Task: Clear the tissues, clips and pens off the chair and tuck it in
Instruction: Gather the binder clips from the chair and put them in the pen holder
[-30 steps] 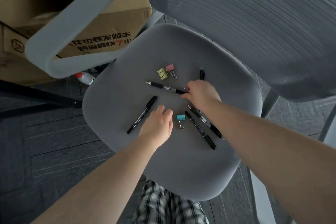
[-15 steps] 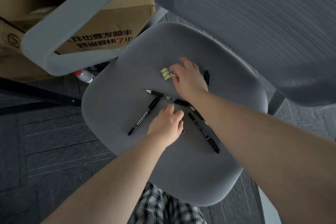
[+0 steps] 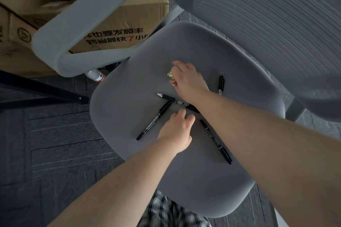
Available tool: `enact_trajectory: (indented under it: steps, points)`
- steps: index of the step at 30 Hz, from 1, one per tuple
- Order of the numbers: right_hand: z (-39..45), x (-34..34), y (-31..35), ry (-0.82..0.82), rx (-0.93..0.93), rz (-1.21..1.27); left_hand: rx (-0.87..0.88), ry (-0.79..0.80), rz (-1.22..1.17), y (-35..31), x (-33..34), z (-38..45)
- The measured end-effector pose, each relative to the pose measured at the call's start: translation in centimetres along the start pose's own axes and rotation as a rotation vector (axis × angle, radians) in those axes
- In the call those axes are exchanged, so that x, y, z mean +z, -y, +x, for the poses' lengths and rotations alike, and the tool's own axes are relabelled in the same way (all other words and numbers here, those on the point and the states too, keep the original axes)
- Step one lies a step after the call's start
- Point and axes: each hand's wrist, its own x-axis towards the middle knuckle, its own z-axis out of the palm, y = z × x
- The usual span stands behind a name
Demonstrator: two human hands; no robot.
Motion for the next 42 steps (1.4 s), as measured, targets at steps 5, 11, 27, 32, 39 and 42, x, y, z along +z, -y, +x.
enact_trajectory:
  steps: [5, 11, 27, 32, 39, 42]
  points:
    - [-0.6, 1.0, 0.2, 0.011, -0.011, -0.118, 0.018, 0.033, 0.027, 0.2, -0.4, 0.1]
    - [-0.8, 1.4, 0.0, 0.067, 0.006, -0.094, -0.011, 0.031, 0.011, 0.4, -1.1, -0.4]
    - [-3.0, 0.1, -1.1, -0.007, 0.374, 0.180, -0.227, -0.136, -0.174, 2.5, -3.1, -2.3]
    - [-5.1, -2.3, -1.2, 0.033, 0.377, 0.163, -0.259, -0.130, -0.157, 1.6, -5.0, -3.7]
    - [-8.0, -9.1, 2.8, 0.104, 0.294, 0.135, -0.294, -0.196, -0.100, 0.3, -10.6, -9.0]
    - [-9.0, -12.0, 5.2, 0.108, 0.252, 0.157, -0.318, -0.246, -0.092, 0.3, -12.9, -11.8]
